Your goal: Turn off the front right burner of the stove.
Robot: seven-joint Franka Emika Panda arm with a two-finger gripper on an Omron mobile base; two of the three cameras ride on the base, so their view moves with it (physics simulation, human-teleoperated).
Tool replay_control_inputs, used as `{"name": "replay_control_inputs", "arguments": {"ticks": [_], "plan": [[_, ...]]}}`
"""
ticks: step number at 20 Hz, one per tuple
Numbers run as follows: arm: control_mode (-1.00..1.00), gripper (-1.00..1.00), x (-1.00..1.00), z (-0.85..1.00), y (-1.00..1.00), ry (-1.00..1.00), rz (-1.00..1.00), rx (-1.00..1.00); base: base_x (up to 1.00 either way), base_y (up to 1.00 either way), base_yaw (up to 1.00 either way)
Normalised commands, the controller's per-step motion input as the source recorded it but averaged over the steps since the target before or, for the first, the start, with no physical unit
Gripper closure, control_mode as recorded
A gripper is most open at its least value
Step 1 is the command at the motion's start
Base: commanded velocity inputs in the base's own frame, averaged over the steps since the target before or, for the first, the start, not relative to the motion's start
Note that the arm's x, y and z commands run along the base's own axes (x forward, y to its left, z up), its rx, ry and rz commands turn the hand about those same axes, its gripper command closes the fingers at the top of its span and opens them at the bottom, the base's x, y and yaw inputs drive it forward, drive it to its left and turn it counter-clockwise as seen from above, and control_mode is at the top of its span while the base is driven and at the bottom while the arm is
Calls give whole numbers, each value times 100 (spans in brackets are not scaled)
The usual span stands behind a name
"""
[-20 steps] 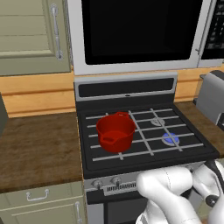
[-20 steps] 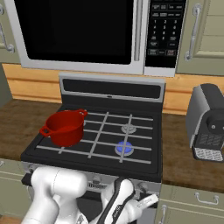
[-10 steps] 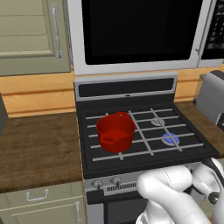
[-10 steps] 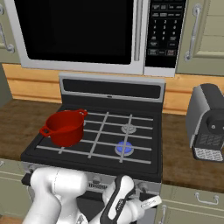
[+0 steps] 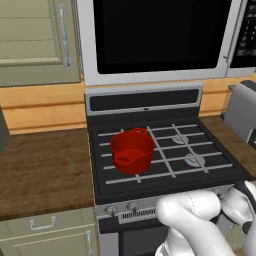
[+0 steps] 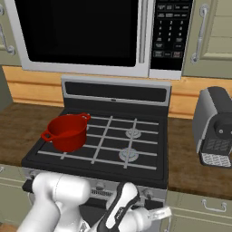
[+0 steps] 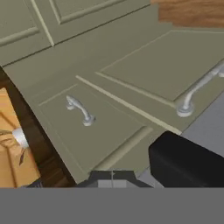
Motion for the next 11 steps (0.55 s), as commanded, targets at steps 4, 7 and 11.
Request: {"name": "replay_control_inputs", "arguments": {"ticks": [4, 7, 11], "plan": [[-100, 100, -73, 36, -34, -31, 0, 5, 0, 0, 0], [-100, 100, 0, 0, 0, 0, 0, 0, 0, 0, 0], [-100, 100, 0, 0, 0, 0, 0, 0, 0, 0, 0]]}}
